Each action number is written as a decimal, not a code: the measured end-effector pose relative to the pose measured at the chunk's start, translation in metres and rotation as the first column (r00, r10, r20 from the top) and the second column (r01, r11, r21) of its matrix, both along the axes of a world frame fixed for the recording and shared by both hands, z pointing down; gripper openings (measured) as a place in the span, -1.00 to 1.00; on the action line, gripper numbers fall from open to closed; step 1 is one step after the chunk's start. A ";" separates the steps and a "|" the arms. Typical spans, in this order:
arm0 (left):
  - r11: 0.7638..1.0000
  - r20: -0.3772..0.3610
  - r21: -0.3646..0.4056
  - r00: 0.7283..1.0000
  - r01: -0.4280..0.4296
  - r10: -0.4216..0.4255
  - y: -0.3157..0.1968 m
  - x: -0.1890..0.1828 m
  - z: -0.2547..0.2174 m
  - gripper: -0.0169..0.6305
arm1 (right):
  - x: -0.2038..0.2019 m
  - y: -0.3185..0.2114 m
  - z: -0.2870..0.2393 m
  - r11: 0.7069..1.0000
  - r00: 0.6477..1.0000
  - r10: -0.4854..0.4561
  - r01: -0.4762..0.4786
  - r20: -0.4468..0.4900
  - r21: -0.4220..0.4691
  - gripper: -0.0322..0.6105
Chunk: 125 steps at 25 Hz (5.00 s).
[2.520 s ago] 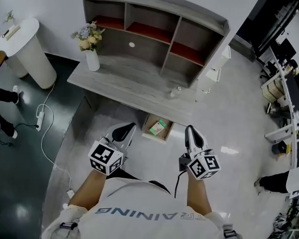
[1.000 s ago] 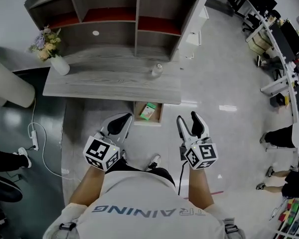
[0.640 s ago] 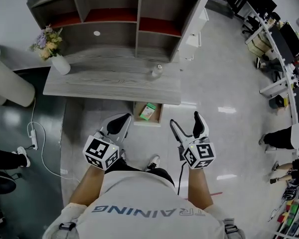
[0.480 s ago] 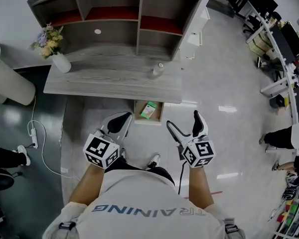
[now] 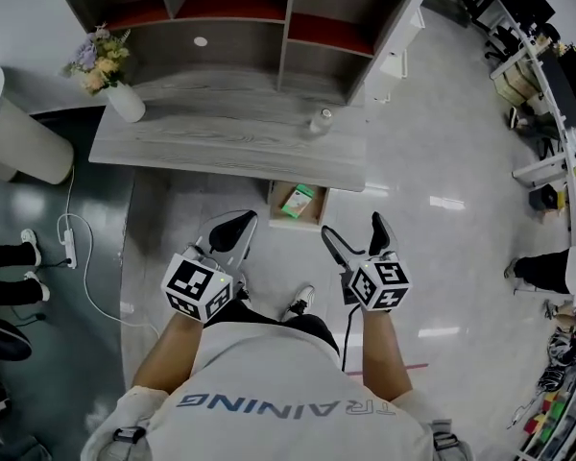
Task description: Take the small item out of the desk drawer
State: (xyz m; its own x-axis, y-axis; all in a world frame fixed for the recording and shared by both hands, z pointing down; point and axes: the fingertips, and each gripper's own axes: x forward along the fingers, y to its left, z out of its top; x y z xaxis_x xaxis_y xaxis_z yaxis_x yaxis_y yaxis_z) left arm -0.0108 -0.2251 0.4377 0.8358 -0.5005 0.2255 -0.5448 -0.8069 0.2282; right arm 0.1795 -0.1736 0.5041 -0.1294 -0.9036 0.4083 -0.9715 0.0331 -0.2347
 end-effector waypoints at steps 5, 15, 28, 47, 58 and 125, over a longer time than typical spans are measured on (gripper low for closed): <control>0.999 0.002 -0.031 1.000 0.023 -0.023 -0.009 -0.009 0.012 -0.94 | -0.006 -0.017 0.051 0.995 0.999 0.023 -0.020 0.033 -0.096 0.75; 0.997 0.022 -0.065 0.999 0.033 -0.031 -0.033 -0.022 0.050 -0.94 | -0.022 -0.057 0.173 0.958 0.994 0.061 -0.034 0.085 -0.285 0.75; 0.979 0.063 -0.190 0.996 0.073 -0.062 -0.049 -0.047 0.093 -0.94 | -0.029 -0.087 0.313 0.874 0.984 0.129 -0.056 0.119 -0.483 0.75; 0.936 0.134 -0.298 0.979 0.186 -0.152 -0.048 -0.088 0.143 -0.94 | -0.001 -0.121 0.426 0.769 0.917 0.382 -0.247 0.115 -0.590 0.73; 0.921 0.149 -0.329 0.974 0.210 -0.169 -0.047 -0.103 0.157 -0.94 | 0.006 -0.125 0.444 0.727 0.875 0.474 -0.324 0.100 -0.606 0.54; 0.995 -0.103 0.102 0.994 -0.016 0.026 0.013 0.054 -0.070 -0.94 | 0.041 -0.009 -0.102 0.978 0.999 0.042 -0.045 0.017 0.206 0.21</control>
